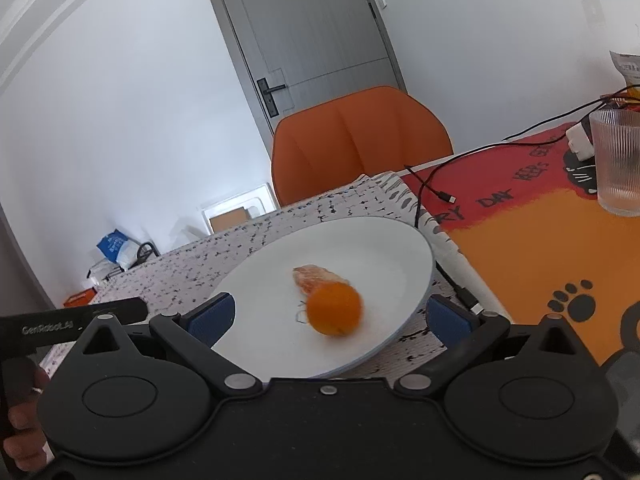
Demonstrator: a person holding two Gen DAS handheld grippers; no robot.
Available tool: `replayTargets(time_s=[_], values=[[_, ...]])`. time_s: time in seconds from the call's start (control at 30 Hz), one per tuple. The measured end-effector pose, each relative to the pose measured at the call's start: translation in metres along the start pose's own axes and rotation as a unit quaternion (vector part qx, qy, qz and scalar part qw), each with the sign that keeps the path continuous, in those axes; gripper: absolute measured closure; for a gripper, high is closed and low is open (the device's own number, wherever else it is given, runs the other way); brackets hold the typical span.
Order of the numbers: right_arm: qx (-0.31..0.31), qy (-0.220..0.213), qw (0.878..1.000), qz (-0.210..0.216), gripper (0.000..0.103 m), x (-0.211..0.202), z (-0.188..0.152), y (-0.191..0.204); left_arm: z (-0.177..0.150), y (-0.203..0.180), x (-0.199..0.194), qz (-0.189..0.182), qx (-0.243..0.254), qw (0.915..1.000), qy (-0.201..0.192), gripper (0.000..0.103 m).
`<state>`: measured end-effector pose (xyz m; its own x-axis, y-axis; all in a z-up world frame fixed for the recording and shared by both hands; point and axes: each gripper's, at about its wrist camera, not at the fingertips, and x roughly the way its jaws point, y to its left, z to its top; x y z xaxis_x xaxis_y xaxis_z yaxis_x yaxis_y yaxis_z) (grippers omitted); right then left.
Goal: Organize fruits
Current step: 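Lower the large orange onto the white plate and open the left gripper, then grasp a small yellow-brown fruit with the right gripper while the left gripper grasps another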
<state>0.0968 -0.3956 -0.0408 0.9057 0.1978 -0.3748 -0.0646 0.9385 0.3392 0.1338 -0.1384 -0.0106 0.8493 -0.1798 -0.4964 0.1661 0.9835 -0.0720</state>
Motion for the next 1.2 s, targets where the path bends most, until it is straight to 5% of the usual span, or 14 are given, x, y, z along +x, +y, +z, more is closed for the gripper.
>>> replayTargets(time_s=[0.77, 1.2], values=[[-0.043, 0.032, 0.998, 0.045, 0.000, 0.007, -0.014, 0.061, -0.023, 0.080, -0.050, 0.069, -0.044, 0.9966, -0.007, 0.010], [-0.071, 0.056, 0.992, 0.086, 0.000, 0.009, -0.018, 0.087, -0.035, 0.102, -0.059, 0.069, -0.056, 0.9960, 0.001, 0.010]])
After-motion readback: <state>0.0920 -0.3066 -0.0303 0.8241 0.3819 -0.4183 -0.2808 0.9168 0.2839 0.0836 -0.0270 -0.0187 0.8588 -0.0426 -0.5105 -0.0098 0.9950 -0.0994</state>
